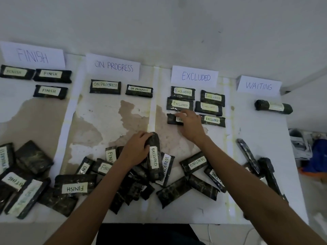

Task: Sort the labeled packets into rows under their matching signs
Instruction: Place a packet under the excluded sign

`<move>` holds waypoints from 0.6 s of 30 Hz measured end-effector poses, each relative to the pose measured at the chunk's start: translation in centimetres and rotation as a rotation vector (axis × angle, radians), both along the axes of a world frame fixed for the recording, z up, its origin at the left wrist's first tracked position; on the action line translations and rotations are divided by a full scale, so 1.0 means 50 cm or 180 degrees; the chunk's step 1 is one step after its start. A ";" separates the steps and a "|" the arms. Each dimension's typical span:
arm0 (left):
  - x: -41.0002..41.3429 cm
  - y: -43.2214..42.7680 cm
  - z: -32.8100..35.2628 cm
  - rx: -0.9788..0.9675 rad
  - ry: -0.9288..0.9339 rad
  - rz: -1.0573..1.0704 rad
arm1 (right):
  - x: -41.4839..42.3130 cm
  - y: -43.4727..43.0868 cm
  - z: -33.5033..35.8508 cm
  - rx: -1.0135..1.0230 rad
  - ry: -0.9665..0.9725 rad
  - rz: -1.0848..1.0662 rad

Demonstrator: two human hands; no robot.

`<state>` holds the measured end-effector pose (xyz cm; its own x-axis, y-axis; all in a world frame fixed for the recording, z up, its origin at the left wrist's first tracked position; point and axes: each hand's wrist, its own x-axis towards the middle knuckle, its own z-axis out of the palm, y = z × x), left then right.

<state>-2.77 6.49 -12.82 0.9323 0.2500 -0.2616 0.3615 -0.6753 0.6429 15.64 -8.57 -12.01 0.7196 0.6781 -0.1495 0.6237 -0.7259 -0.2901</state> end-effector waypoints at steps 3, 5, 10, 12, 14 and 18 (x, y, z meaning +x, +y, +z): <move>-0.010 -0.012 0.004 0.0016 -0.0053 0.0161 | -0.078 0.005 0.024 0.0369 0.0497 -0.0023; -0.019 -0.016 0.006 0.0006 -0.0100 0.0215 | -0.164 0.014 0.036 0.0387 0.1215 -0.0106; -0.036 -0.015 0.001 -0.0045 -0.0101 0.0296 | -0.312 0.028 0.004 -0.0081 0.1186 -0.0197; -0.035 -0.015 0.005 -0.0176 -0.0102 0.0382 | -0.321 0.031 0.003 -0.0028 0.1115 -0.0361; -0.031 -0.017 0.014 -0.0277 -0.0172 0.0464 | -0.314 0.033 0.009 0.0094 0.1422 -0.0618; -0.017 -0.035 0.044 -0.0476 -0.0448 0.0771 | -0.256 0.005 0.050 0.0257 0.1694 -0.0797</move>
